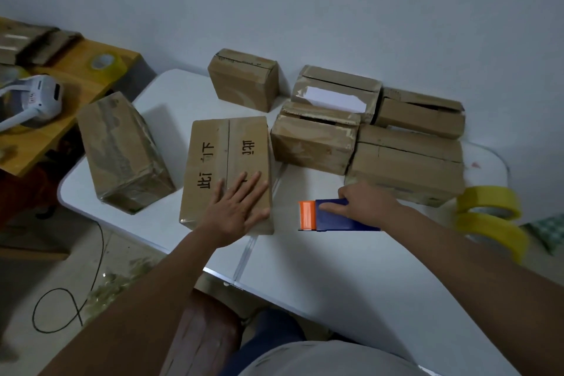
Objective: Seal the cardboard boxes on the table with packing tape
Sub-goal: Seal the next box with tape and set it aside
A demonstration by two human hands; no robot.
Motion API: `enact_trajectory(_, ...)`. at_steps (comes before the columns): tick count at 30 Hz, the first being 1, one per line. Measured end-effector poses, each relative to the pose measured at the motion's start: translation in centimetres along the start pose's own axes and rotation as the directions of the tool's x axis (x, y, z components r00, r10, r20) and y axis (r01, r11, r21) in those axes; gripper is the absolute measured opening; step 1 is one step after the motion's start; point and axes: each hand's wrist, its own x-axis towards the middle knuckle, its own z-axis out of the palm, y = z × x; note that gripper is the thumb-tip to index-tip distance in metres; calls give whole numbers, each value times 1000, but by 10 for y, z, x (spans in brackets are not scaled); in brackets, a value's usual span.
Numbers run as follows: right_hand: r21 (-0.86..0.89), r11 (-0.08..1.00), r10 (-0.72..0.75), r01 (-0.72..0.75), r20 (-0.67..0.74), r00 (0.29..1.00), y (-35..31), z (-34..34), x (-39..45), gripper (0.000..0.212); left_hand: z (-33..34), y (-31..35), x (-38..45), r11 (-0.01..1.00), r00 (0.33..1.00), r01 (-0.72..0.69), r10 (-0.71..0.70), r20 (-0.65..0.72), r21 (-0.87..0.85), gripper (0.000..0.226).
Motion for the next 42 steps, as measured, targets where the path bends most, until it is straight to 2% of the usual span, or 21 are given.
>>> enact_trajectory(3,90,995,32,-37,51,998,2,1,-1,54,5,7,-5,994,994,103,-104,-29,-26,74)
enact_trajectory(6,184,978,43,-94,260,965,4,-6,-2,38,9,15,-8,977,977,200,-205,-60,-69,74)
enact_trajectory(7,186,978,38,-94,286,957,4,-8,-1,36,9,16,-9,973,973,217,-223,-65,-79,75)
enact_trajectory(8,179,980,34,-86,275,961,2,-9,0,36,9,18,-8,971,970,227,-233,-71,-80,76)
enact_trajectory(10,139,989,33,-55,156,987,-3,-10,3,41,7,21,-8,969,968,235,-241,-76,-70,77)
enact_trajectory(13,-2,999,34,-34,-4,999,-17,-8,8,47,1,24,-6,966,966,252,-254,-41,-55,79)
enact_trajectory(17,-98,992,72,-77,-59,996,-36,0,17,49,-3,30,-3,960,962,269,-272,-36,-78,81)
enact_trajectory(21,-86,992,83,-89,-74,994,-45,7,24,51,-1,32,-3,959,958,280,-282,-45,-53,80)
enact_trajectory(28,-22,986,164,-164,20,986,-51,12,35,47,2,32,1,956,956,289,-291,-39,-48,83)
enact_trajectory(31,-124,956,274,-266,54,960,-32,5,35,40,6,31,-4,948,947,312,-315,-56,-61,83)
enact_trajectory(33,-103,927,369,-361,71,927,-11,6,29,42,8,29,-4,949,948,310,-313,-58,-52,81)
enact_trajectory(35,-56,910,413,-411,25,910,-3,17,24,47,10,28,-2,950,948,309,-312,-63,-53,80)
enact_trajectory(38,100,914,398,-394,-23,917,-12,44,20,45,12,28,-1,952,950,299,-303,-71,-67,79)
enact_trajectory(40,219,896,391,-387,30,920,-19,58,16,43,13,26,-2,953,952,295,-299,-68,-69,78)
enact_trajectory(42,230,894,388,-384,29,921,-24,67,11,43,12,26,-2,953,953,292,-297,-67,-79,78)
